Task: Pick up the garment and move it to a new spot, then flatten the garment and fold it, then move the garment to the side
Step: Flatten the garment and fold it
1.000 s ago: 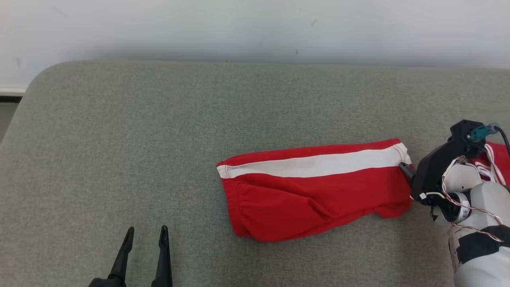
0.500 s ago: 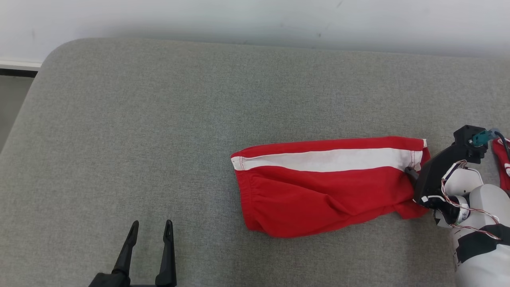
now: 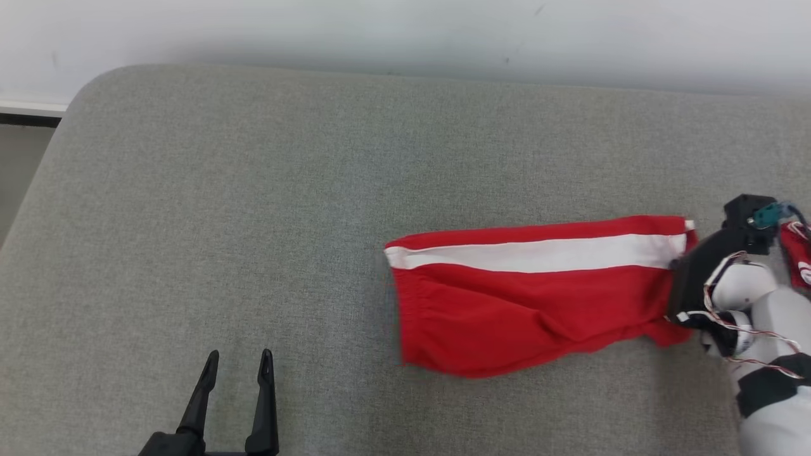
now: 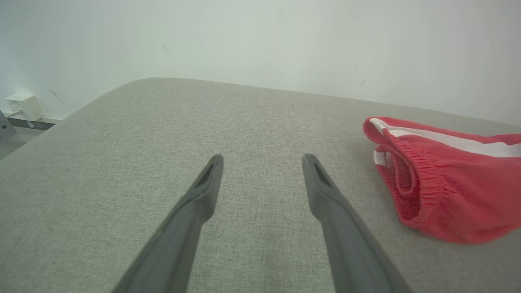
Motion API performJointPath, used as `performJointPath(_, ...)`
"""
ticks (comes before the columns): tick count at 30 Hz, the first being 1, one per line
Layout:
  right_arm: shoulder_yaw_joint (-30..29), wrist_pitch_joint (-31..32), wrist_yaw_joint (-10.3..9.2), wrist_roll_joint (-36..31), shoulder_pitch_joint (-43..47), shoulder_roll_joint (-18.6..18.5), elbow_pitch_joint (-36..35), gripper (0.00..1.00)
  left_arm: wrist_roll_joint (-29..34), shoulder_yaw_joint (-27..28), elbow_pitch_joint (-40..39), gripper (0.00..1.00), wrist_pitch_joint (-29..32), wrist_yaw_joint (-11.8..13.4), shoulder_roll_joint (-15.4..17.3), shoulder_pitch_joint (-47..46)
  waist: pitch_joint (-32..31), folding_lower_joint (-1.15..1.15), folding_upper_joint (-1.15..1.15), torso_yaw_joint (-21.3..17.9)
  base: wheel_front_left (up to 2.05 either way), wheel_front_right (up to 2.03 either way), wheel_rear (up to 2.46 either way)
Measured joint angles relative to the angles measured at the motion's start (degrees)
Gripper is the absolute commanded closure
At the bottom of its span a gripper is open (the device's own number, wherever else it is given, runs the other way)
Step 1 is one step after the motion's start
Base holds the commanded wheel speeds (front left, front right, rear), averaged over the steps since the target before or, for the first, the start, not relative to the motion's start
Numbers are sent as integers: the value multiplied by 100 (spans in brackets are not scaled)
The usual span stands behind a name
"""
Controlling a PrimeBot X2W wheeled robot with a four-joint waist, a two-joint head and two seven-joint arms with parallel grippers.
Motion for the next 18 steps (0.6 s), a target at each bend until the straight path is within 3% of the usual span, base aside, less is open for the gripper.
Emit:
performJointPath(4,41,-56,0,-140,128,-345,-203,100,-31,-16,1,0,0,45,-2,6,-120,0,0,-16,0,0,0)
performJointPath(9,-71,55,0,-221,450,-508,-727,100,-100,-41,3,0,0,102,-2,109,-310,0,0,-46,0,0,0)
performJointPath(18,-293,759,0,-386,1013,-730,-1990,100,-187,-145,-2,0,0,200,-4,231,-566,-1,-1,-144,0,0,0)
